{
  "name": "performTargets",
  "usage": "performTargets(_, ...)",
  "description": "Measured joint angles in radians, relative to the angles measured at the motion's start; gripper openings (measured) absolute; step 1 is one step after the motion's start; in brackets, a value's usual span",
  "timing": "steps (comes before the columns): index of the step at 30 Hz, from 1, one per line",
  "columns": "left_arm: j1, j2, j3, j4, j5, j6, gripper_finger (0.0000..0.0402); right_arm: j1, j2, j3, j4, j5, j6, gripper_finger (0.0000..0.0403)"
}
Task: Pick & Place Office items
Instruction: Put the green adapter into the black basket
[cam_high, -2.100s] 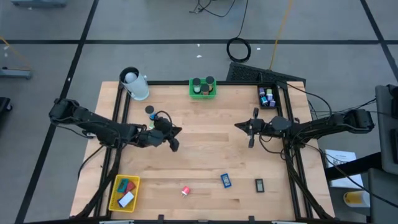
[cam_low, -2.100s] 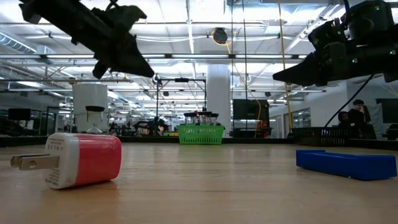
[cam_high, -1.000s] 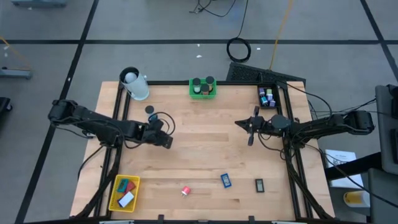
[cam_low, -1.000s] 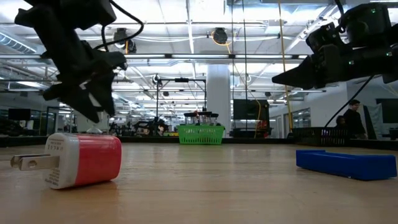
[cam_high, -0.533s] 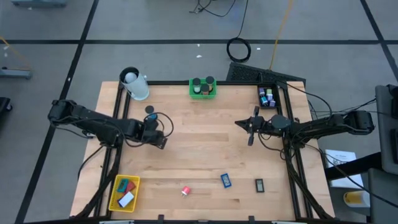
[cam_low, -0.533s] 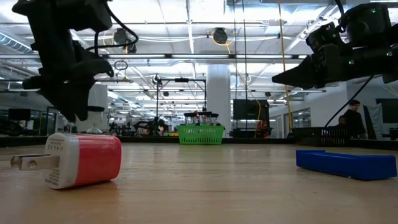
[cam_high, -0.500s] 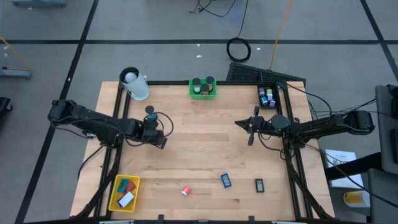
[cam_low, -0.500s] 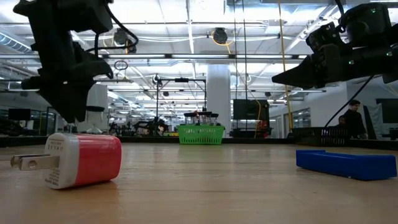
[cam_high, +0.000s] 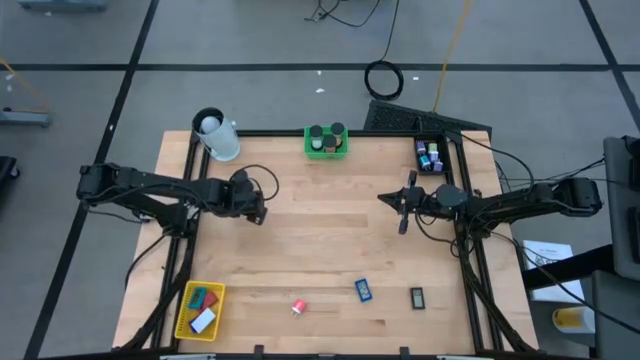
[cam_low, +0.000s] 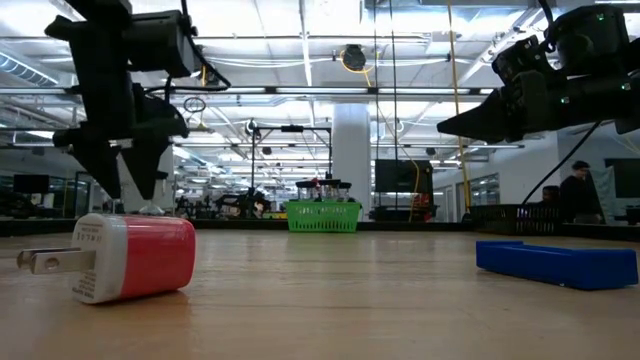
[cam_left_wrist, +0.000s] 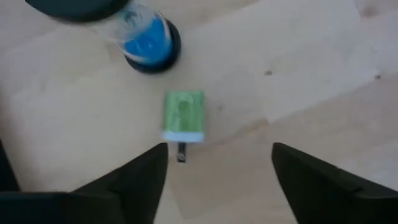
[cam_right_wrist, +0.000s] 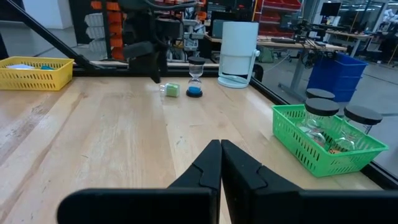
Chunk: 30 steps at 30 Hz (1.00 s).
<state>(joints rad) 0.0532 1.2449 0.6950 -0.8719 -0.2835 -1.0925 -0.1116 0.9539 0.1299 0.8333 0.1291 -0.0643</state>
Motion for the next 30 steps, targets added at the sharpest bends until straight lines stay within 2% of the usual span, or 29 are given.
performTargets(3, 0.005, 0.0, -0.022, 0.01, -0.025, 0.003, 0.0322, 0.0, 0.0, 0.0, 0.0, 0.0, 0.0, 0.0)
performTargets(8, 0.005, 0.001, -0.114, 0.056, -0.089, -0.055, 0.0324, 0.0, 0.0, 0.0, 0.0, 0.0, 0.0, 0.0)
performTargets(10, 0.008, 0.001, -0.149, 0.111, -0.11, -0.057, 0.0312, 0.0, 0.0, 0.0, 0.0, 0.0, 0.0, 0.0)
performTargets(16, 0.017, 0.001, -0.232, 0.35, -0.08, 0.037, 0.0262, 0.0, 0.0, 0.0, 0.0, 0.0, 0.0, 0.0)
performTargets(25, 0.04, 0.001, -0.254, 0.352, -0.109, 0.057, 0.019, 0.0, 0.0, 0.0, 0.008, 0.0, 0.019, 0.0)
performTargets(30, 0.04, 0.001, -0.254, 0.393, -0.13, 0.12, 0.0162, 0.0, 0.0, 0.0, 0.008, 0.0, 0.019, 0.0)
